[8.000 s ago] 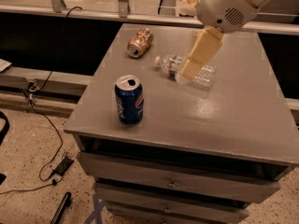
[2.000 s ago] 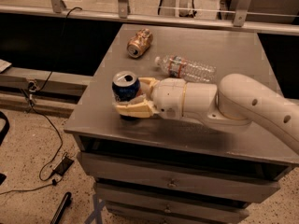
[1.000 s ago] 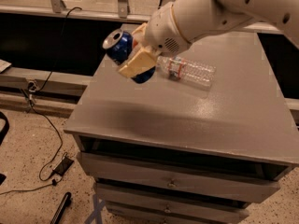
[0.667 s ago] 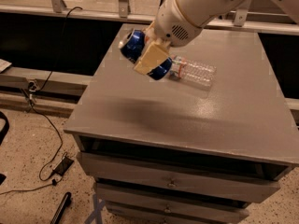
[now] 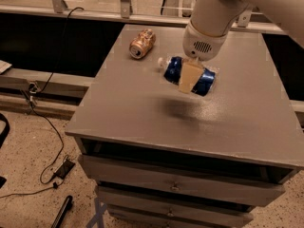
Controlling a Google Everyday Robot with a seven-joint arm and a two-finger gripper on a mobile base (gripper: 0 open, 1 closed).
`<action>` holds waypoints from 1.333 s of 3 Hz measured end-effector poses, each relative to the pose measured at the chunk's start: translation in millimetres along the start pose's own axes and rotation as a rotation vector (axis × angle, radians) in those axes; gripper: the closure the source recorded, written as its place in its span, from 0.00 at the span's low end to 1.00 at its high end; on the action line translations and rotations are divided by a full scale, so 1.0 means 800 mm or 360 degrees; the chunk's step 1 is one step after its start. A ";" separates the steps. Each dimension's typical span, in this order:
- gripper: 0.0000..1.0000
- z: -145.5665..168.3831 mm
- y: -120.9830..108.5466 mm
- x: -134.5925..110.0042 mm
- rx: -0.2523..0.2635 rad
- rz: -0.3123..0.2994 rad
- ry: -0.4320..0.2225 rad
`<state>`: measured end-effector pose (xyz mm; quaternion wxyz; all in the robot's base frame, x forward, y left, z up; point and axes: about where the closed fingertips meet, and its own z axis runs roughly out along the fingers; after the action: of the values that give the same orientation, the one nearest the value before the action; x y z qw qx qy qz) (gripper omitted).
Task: Knock pepsi can over
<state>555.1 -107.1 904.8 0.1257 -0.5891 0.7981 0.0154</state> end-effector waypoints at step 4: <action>0.13 0.076 0.016 0.051 -0.0103 -0.0033 0.0339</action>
Offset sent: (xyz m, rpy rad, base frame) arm -0.0257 -0.0325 -0.1029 -0.2780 0.2193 0.0207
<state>542.9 -130.6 835.2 0.0212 -0.5994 0.7998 -0.0228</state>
